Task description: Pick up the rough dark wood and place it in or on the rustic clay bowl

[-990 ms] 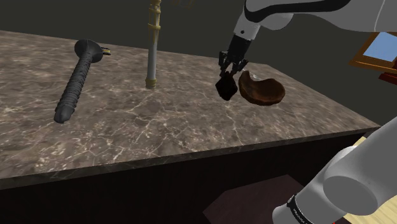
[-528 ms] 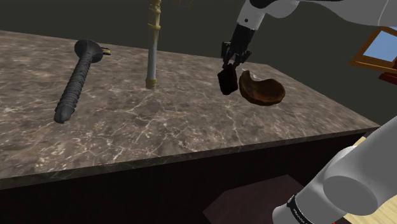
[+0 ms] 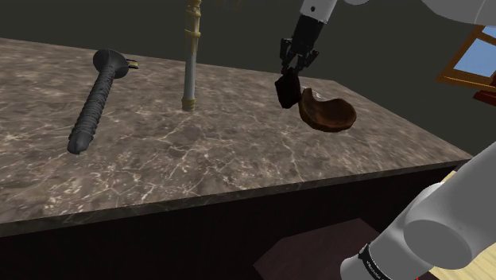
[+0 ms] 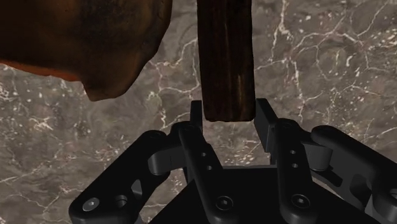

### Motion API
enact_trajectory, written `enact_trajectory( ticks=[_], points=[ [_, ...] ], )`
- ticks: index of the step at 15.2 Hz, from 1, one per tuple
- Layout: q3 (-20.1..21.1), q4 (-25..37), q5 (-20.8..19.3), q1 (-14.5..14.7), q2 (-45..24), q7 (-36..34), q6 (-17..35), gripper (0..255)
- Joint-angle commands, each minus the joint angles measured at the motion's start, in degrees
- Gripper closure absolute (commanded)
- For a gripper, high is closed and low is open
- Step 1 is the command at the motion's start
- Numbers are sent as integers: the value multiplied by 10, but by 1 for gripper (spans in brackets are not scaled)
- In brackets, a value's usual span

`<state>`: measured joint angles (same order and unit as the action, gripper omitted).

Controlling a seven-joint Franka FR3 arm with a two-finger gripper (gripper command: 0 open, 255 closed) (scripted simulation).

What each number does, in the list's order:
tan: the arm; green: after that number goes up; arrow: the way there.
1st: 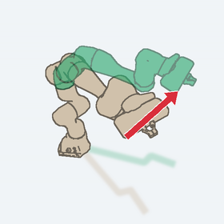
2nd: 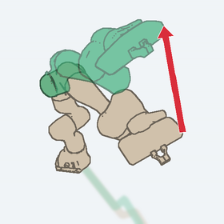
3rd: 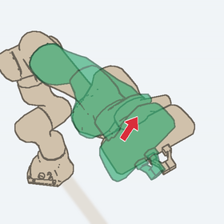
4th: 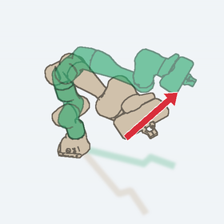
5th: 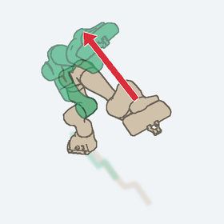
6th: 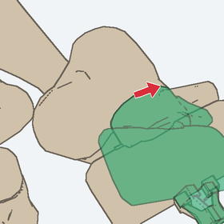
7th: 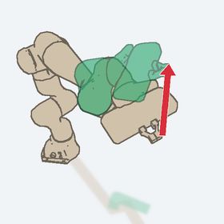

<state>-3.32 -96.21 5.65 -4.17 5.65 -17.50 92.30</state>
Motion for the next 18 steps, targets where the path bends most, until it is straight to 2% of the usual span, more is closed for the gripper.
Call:
enact_trajectory(
  ticks=[1, 16, 18],
  points=[
    [-1, 20, 0, 0, -3, -1, -17, 255],
    [-4, 209, 5, -2, -59, -10, -150, 255],
    [-14, 178, 3, -12, -27, 10, -152, 255]
  ],
)
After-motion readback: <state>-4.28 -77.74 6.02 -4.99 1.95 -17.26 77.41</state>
